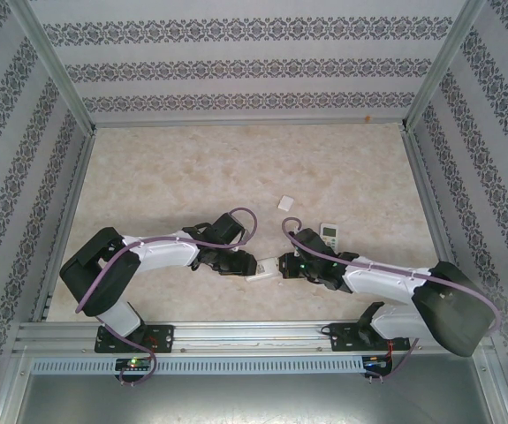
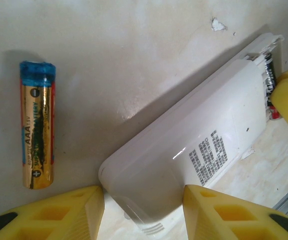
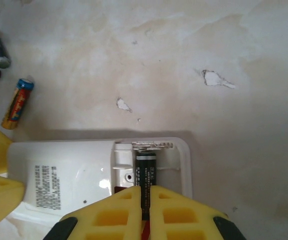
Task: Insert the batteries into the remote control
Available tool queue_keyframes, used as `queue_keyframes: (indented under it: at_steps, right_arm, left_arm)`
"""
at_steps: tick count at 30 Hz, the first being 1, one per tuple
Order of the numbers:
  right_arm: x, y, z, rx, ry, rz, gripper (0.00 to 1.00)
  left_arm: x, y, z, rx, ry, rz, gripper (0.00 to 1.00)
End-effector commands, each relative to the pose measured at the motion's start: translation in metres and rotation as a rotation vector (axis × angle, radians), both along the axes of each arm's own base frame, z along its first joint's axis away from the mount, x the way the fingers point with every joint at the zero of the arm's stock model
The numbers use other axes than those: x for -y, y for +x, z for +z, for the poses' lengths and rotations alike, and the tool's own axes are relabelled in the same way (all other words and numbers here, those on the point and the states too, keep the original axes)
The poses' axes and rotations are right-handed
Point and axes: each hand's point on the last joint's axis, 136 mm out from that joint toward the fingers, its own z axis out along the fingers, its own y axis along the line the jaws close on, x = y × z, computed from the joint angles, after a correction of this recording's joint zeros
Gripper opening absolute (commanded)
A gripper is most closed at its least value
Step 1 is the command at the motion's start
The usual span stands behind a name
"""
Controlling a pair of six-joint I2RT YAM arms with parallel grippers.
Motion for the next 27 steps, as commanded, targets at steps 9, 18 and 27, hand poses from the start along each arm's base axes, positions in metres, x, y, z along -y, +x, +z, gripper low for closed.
queue_keyframes:
  at_steps: [9, 18, 27]
  right_arm:
    - [0.002, 0.003, -0.031, -0.064, -0.061, -0.008, 0.09]
    - [0.003, -0.004, -0.039, -0.171, -0.078, -0.048, 0.13]
    - [0.021, 0.005, 0.005, -0.117, -0.051, -0.145, 0.27]
  left_arm:
    - [-0.008, 0.005, -0.018, 0.027, 0.088, 0.006, 0.47]
    - [-0.016, 0.006, -0.018, 0.042, 0.124, 0.007, 0.46]
    - [-0.023, 0.018, -0.013, 0.091, 0.174, 0.026, 0.46]
